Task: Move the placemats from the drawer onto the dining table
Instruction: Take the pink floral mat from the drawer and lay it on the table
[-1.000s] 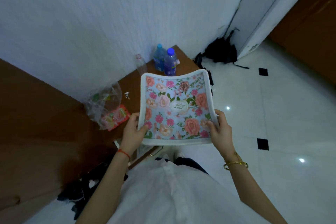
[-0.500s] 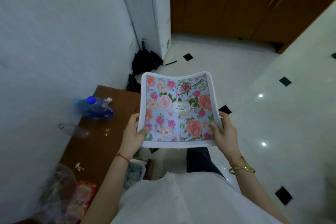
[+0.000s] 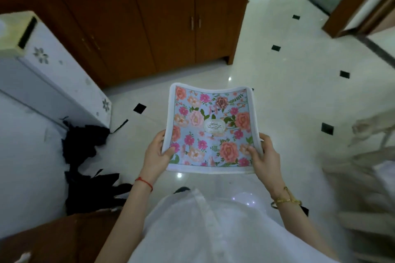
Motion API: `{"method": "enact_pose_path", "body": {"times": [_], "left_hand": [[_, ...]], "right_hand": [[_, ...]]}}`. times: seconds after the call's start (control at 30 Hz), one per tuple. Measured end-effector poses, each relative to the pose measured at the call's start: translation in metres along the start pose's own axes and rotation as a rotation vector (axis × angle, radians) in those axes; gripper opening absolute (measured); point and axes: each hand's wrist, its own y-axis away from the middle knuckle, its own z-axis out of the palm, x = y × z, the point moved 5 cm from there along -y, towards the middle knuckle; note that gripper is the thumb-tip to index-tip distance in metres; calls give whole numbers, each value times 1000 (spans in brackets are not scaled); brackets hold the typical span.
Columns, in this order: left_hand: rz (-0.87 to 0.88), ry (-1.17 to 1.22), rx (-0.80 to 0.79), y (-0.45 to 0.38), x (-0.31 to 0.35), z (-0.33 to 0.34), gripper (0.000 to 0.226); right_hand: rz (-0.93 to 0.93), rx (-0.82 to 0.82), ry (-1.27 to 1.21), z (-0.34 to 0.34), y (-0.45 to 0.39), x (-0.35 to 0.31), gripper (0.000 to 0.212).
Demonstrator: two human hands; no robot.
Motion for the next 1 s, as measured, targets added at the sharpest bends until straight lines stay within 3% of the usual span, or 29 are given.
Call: {"method": "enact_pose_path", "body": {"times": [0.6, 1.0], "left_hand": [[141, -135, -573, -390, 150, 298, 46], [197, -249, -936, -522, 238, 541, 45]], "right_hand": [[260, 540, -16, -150, -284, 85, 31], [505, 855, -72, -268, -392, 158, 30]]}}
